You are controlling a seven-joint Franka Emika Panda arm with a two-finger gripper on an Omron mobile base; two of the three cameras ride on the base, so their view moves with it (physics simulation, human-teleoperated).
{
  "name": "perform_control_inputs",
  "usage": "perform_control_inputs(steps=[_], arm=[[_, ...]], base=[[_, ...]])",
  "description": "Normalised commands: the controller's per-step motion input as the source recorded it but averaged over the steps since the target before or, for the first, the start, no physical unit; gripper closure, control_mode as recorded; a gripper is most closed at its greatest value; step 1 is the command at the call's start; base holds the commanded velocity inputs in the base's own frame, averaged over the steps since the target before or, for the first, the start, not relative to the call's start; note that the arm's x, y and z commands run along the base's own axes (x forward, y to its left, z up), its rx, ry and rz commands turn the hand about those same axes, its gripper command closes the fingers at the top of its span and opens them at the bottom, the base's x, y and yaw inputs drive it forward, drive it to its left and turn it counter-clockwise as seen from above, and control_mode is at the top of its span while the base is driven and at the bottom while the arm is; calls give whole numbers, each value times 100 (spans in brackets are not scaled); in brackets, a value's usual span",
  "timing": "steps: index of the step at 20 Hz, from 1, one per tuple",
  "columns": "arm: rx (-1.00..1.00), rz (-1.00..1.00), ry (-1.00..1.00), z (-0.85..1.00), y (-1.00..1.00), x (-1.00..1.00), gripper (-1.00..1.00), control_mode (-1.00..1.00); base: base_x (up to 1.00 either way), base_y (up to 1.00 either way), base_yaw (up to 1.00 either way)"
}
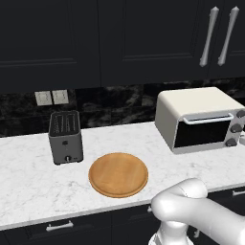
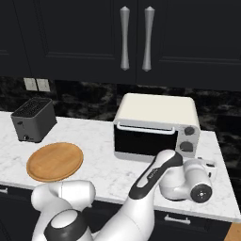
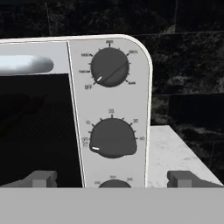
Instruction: Pick up the kebab skewer and baguette bread, and place them inside the toaster oven. Close the toaster oven door and start by setting the timer.
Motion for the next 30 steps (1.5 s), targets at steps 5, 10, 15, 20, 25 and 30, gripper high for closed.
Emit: perform_control_inputs(steps=[5,10,15,20,25,30], arm=[[-3,7,0,0,-13,1,-100,-100],[-1,1,0,0,-2,17,-100,-100],[-2,0,0,-6,0,21,-100,-100],[-2,0,0,-7,0,24,-100,-100],[0,0,0,0,3,11,-100,-100],[0,0,0,0,8,15,-100,-100]], base=[[0,0,0],[0,0,0],[0,0,0],[0,0,0],[0,0,0],[0,0,0]])
